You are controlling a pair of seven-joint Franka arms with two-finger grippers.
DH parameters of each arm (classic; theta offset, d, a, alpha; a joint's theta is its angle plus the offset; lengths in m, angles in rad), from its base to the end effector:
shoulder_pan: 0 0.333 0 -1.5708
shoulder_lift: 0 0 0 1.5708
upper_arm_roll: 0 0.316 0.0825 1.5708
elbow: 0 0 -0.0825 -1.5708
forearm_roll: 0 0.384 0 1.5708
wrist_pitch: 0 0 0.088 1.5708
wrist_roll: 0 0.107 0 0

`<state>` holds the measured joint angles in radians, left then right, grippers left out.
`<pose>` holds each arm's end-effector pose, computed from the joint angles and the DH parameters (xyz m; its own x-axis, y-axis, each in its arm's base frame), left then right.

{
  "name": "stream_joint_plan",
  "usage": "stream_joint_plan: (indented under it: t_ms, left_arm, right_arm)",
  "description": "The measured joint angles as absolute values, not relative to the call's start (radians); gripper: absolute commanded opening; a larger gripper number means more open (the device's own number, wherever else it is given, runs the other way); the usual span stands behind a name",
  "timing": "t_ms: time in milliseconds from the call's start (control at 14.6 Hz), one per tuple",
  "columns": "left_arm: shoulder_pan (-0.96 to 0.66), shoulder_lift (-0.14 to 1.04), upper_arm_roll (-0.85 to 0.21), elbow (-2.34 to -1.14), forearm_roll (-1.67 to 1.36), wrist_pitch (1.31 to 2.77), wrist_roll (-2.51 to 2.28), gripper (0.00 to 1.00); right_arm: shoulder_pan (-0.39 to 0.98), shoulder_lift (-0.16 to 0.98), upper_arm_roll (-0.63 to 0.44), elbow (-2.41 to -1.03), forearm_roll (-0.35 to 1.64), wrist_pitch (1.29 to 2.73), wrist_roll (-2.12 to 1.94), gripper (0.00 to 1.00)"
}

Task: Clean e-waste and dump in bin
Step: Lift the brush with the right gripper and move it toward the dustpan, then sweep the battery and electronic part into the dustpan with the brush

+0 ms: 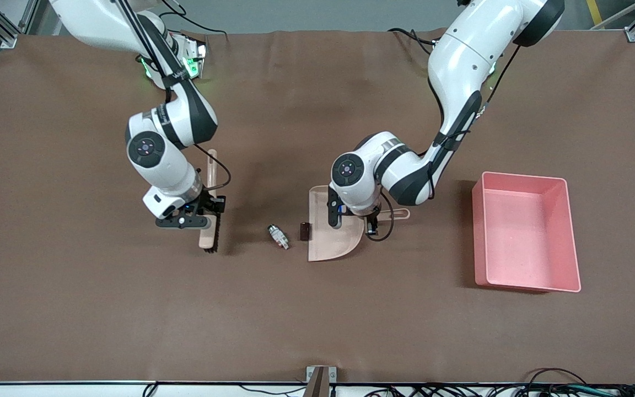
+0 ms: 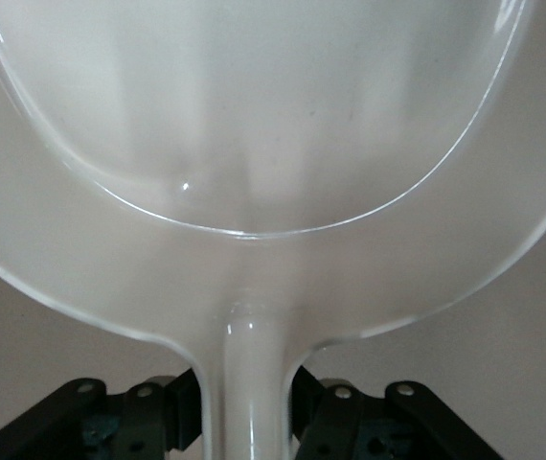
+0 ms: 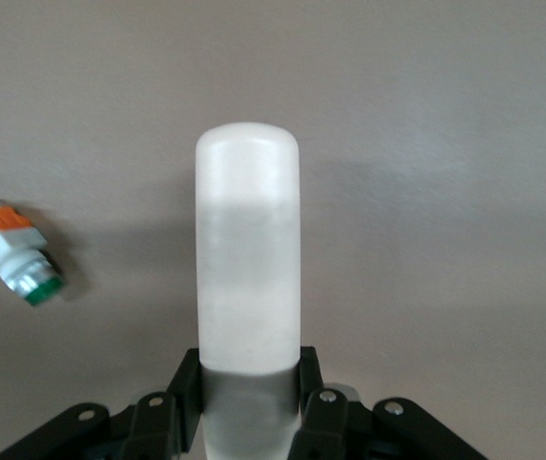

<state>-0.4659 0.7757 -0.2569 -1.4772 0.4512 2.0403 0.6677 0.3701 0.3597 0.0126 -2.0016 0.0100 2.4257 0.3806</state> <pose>0.5579 -0.4215 0.2132 -0.0047 -0.9655 -0.2603 -0.9997 0.0105 -0.0207 0.5677 0.2283 0.2838 0.9984 -0.0071 0.0555 -0.0052 -0.9994 -0.0345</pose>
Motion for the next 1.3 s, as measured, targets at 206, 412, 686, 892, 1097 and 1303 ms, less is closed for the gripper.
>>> stream_joint_plan:
  t_ms: [206, 412, 686, 892, 1097, 1303]
  left_arm:
    - [-0.466, 0.776, -0.257, -1.477, 0.451, 2.040, 0.668, 0.24]
    - [-0.466, 0.777, -0.257, -1.477, 0.451, 2.040, 0.668, 0.28]
    - [-0.466, 0.777, -0.257, -1.476, 0.451, 2.040, 0.668, 0.33]
    - [-0.466, 0.777, -0.257, -1.474, 0.451, 2.040, 0.668, 0.33]
    - [-0.468, 0.777, -0.257, -1.471, 0.451, 2.040, 0.668, 0.33]
    - [-0.469, 0.777, -0.257, -1.468, 0.451, 2.040, 0.668, 0.33]
  right_arm:
    - [0.375, 0.421, 0.016, -1.923, 0.011, 2.426, 0.380, 0.00]
    - [0.378, 0.480, 0.034, -1.862, 0.012, 2.426, 0.380, 0.00]
    - [0.384, 0.563, 0.068, -1.794, 0.013, 2.426, 0.380, 0.00]
    - [0.387, 0.589, 0.089, -1.773, 0.020, 2.427, 0.380, 0.00]
    - [0.400, 0.600, 0.103, -1.762, 0.026, 2.427, 0.380, 0.00]
    - [0.427, 0.617, 0.105, -1.748, 0.039, 2.434, 0.380, 0.00]
